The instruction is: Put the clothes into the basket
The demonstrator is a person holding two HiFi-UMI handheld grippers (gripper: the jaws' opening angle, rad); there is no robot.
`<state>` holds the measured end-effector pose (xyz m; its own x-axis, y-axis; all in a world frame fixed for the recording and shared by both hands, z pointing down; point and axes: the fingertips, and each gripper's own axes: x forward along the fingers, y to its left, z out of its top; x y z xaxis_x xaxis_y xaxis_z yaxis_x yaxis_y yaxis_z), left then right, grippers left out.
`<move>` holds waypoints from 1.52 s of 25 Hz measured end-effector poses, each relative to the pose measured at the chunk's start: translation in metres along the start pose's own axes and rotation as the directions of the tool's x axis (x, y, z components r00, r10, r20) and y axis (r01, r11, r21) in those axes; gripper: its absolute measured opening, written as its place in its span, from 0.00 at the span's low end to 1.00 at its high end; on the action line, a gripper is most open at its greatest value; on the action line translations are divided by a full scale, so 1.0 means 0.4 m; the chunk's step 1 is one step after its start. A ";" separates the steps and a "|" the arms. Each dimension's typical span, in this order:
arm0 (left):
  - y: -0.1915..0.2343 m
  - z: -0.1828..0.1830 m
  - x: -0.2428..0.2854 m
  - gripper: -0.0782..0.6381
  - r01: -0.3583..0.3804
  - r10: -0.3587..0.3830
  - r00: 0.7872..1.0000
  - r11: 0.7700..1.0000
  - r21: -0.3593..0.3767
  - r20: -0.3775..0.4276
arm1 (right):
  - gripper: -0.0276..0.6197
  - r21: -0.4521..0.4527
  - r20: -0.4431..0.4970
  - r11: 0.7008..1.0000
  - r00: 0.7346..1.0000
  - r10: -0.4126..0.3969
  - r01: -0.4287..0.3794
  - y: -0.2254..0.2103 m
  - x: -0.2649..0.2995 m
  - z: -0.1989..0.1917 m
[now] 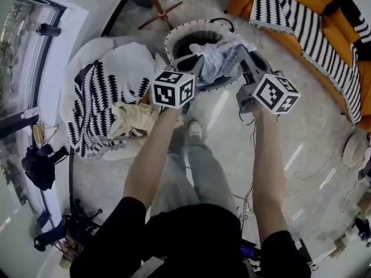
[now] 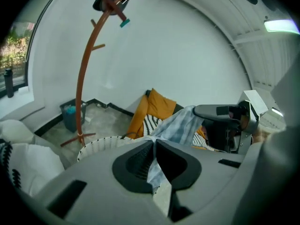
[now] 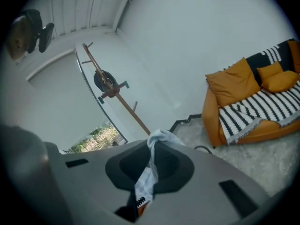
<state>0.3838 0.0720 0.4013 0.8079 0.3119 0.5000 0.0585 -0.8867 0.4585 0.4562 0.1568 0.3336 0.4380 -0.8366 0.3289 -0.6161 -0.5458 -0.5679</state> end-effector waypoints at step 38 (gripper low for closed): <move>0.597 -0.791 -0.593 0.20 -0.461 0.522 0.852 0.706 -0.538 -0.045 | 0.40 -0.284 -0.451 0.940 0.892 0.044 -0.190 0.307 0.276 -0.945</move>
<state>0.0205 -0.1060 0.6246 0.6926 -0.1817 0.6980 -0.6463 -0.5860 0.4888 0.1813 -0.0203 0.5855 0.0685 -0.7906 0.6085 -0.8482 -0.3673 -0.3817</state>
